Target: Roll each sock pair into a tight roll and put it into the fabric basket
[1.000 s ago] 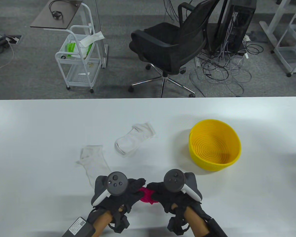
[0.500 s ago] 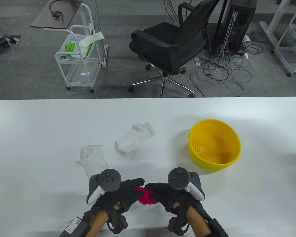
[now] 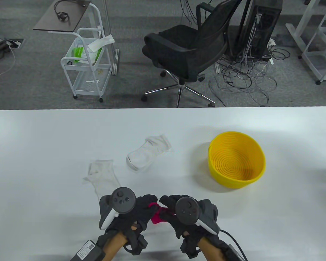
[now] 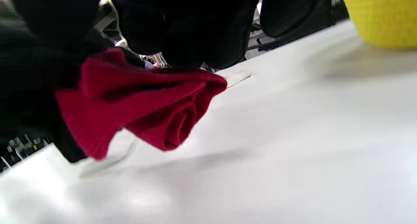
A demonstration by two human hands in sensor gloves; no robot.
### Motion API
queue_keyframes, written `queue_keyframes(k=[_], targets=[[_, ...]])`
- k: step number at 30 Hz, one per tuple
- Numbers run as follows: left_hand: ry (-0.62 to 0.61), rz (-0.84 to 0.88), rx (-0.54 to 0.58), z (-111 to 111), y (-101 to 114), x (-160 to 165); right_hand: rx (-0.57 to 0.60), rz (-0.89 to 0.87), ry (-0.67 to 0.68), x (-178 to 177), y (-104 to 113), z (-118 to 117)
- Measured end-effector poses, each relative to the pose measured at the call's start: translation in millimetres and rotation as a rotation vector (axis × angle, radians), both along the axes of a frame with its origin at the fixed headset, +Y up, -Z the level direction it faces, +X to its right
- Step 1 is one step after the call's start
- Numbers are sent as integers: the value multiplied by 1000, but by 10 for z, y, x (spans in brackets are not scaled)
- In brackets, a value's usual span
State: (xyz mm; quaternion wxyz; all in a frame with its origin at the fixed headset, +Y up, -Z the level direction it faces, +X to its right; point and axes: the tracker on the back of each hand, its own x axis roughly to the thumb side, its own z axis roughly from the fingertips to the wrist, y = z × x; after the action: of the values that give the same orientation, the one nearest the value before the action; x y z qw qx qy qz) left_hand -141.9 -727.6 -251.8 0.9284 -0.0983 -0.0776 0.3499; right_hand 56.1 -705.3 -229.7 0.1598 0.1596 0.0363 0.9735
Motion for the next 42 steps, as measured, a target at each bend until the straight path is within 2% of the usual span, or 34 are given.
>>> queue_keyframes(k=[4,11,13,17,20,25,29,35,39,42], targets=[[-6,-45,16,16,3,32,31,89,-55,-101,-42,7],[-71,-153,17,30,-10,110,25,90,-191,10,-25,-93],[-81,-165,19,43,-4,147,-14,42,-217,62,-19,-112],[-56,-184,68,60,27,158,-86,-43,-180,75,-49,-91],[-34,-186,92,73,46,155,-191,-60,-149,39,-121,-68],[-53,-225,179,152,141,260,-280,-83,-174,2,-226,-97],[-49,-185,253,194,236,275,-409,-195,-254,53,-293,-117],[-29,-86,363,248,421,224,-648,-304,-250,84,-423,-178],[12,16,354,219,429,109,-716,-555,-276,133,-418,-201],[59,106,331,169,423,4,-843,-802,-257,176,-422,-189]])
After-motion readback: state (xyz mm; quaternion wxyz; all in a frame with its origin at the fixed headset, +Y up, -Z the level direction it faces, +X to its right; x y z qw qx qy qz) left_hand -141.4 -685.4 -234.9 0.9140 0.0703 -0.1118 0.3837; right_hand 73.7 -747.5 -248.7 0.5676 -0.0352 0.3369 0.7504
